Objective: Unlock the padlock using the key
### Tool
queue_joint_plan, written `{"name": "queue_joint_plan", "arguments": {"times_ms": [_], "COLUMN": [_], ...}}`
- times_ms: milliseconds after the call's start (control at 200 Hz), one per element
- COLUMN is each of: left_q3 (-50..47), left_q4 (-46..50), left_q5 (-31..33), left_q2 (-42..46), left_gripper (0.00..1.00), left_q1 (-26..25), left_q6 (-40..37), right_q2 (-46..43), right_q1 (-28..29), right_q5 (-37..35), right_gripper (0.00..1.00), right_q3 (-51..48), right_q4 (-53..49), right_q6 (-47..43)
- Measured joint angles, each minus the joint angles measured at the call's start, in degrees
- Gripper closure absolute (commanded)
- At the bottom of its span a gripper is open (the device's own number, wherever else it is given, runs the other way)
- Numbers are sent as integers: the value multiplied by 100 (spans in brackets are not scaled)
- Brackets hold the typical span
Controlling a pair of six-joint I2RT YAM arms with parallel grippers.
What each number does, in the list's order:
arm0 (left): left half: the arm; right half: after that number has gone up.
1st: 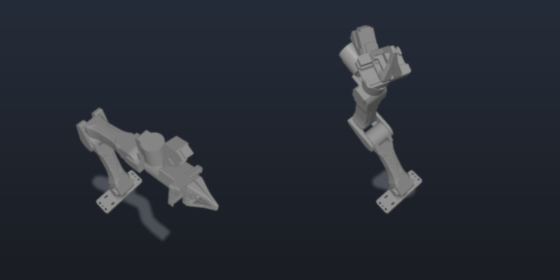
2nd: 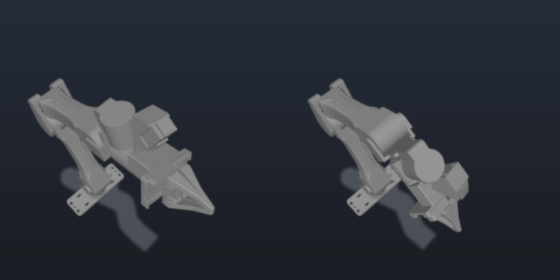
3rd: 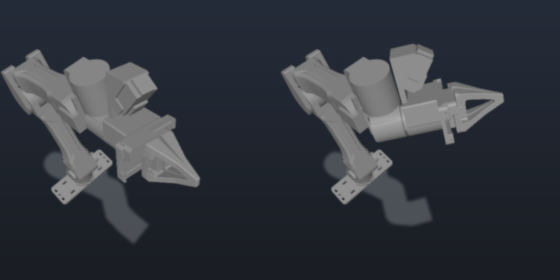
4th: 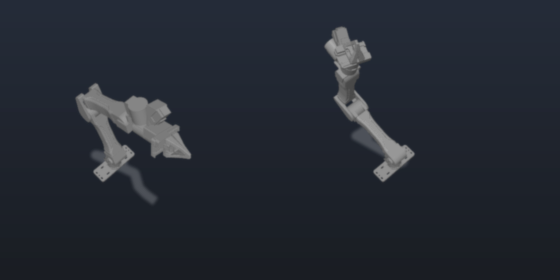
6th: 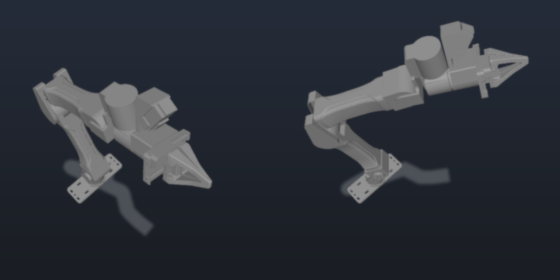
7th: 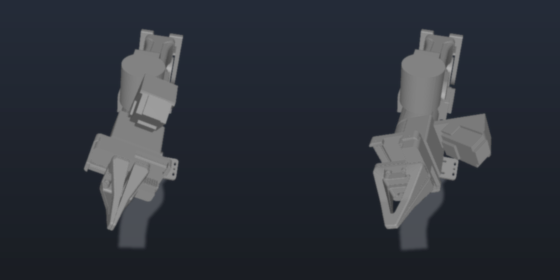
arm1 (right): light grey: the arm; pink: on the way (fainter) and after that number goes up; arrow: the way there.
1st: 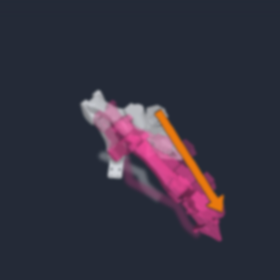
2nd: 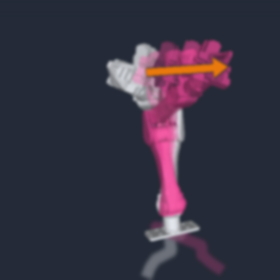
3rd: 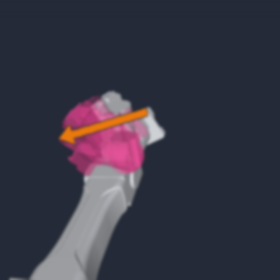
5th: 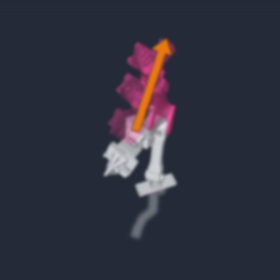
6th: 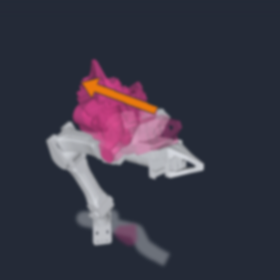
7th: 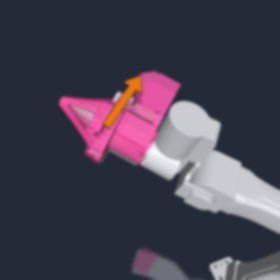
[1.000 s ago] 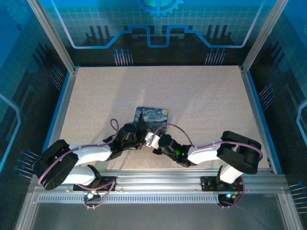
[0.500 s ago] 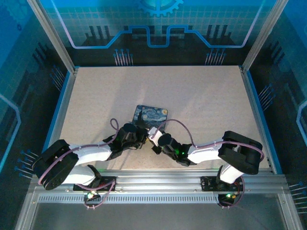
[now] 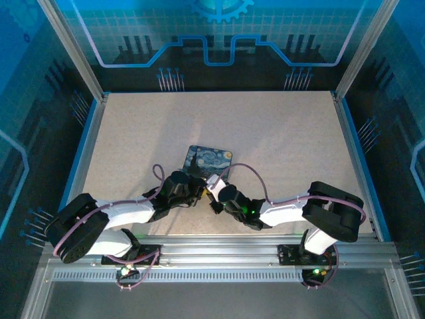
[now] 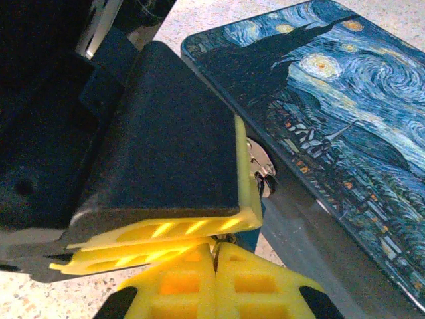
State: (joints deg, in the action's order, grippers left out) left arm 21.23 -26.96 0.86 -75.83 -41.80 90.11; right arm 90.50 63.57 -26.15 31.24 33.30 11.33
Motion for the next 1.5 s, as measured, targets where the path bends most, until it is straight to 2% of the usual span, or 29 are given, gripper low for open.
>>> {"name": "queue_joint_plan", "arguments": {"times_ms": [345,575,720,945,1501], "left_q3": [0,0,0,-7,-39], "left_q4": [-33,-20,149,431,1600], "left_q5": [-92,-175,-173,-173,-162], "left_q2": [-15,-15,2,227,1351], "left_gripper": [69,51,44,38,34], "left_q1": [-7,-4,9,170,610], "left_q6": [0,-24,-59,-197,-721], "right_q2": [105,157,157,157,133], "right_q1": [-107,-245,-328,-511,-920], "right_q5": [20,109,284,667,1469], "right_gripper": [100,100,100,100,100], "right_q3": [39,63,57,-63,-461], "right_q4": [-50,-68,-20,238,905], "right_q6": [297,640,931,1471,3300]}}
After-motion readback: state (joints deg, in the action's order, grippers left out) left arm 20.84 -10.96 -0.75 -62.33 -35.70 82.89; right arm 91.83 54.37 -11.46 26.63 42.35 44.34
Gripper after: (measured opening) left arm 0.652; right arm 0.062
